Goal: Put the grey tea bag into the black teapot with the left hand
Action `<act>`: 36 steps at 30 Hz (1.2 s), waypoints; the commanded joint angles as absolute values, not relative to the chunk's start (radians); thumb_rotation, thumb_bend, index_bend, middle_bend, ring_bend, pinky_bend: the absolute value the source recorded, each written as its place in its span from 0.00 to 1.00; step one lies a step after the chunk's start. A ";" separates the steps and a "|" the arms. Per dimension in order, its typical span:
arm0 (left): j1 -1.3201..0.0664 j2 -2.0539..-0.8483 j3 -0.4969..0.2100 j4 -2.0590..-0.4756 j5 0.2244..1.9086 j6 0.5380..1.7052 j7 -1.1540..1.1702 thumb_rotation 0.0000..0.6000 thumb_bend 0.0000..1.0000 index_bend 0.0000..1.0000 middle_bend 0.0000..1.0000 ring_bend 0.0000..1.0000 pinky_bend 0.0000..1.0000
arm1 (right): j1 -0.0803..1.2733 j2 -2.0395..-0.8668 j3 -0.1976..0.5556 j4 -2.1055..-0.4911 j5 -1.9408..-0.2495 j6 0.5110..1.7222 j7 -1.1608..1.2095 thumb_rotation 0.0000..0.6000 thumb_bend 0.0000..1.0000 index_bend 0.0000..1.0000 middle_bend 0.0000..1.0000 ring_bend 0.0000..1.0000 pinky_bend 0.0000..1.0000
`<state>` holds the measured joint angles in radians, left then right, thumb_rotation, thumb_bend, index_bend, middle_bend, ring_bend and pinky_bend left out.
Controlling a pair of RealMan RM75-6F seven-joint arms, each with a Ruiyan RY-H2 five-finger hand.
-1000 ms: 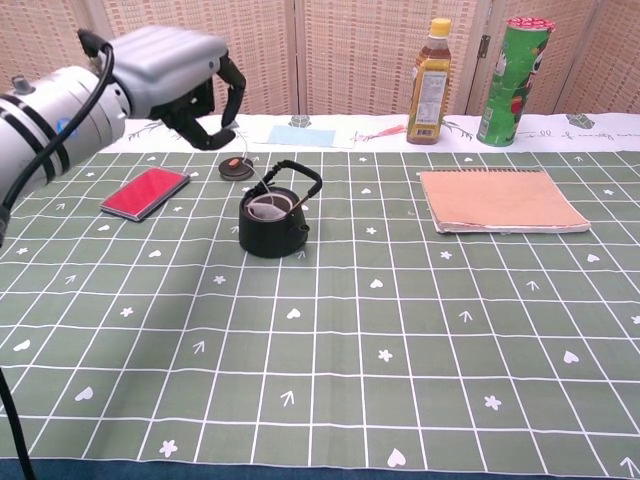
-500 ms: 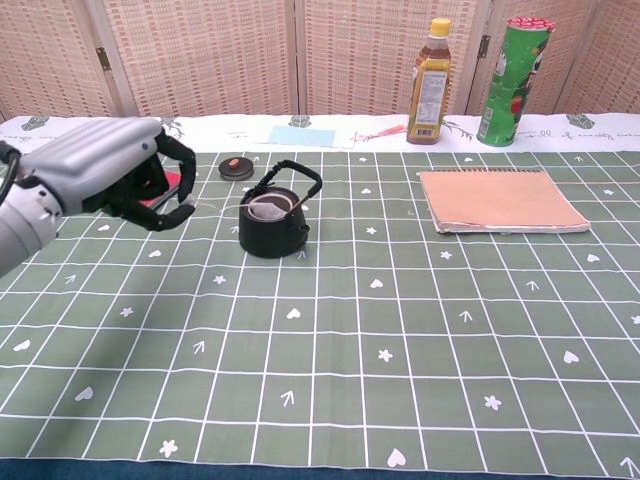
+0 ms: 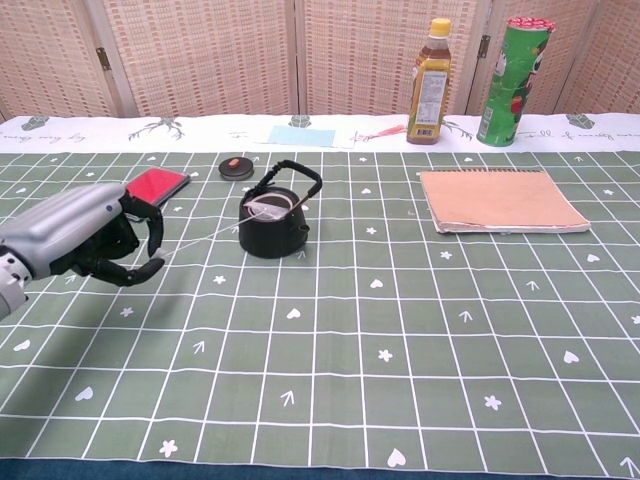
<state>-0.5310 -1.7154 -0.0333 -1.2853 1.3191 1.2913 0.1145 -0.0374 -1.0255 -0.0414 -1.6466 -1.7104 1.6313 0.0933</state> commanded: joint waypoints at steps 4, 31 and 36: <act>-0.513 -1.743 -0.036 -1.239 1.339 1.267 0.072 1.00 0.38 0.27 1.00 1.00 1.00 | -0.041 -1.030 -0.044 -1.650 -1.713 1.634 0.080 1.00 0.35 0.00 0.00 0.00 0.00; -0.432 -1.378 -0.071 -1.700 1.360 1.300 0.221 1.00 0.12 0.04 0.93 0.86 0.94 | -0.046 -1.021 -0.046 -1.645 -1.724 1.648 0.105 1.00 0.35 0.00 0.00 0.00 0.00; -0.354 -1.083 0.005 -1.965 1.317 1.317 0.323 1.00 0.12 0.06 0.36 0.28 0.34 | -0.045 -1.024 -0.044 -1.646 -1.721 1.644 0.098 1.00 0.35 0.00 0.00 0.00 0.00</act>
<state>-0.4229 -1.2705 -0.0537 -1.7880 1.3359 1.2895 0.2471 -0.0454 -1.0230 -0.0447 -1.6450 -1.7221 1.6455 0.0996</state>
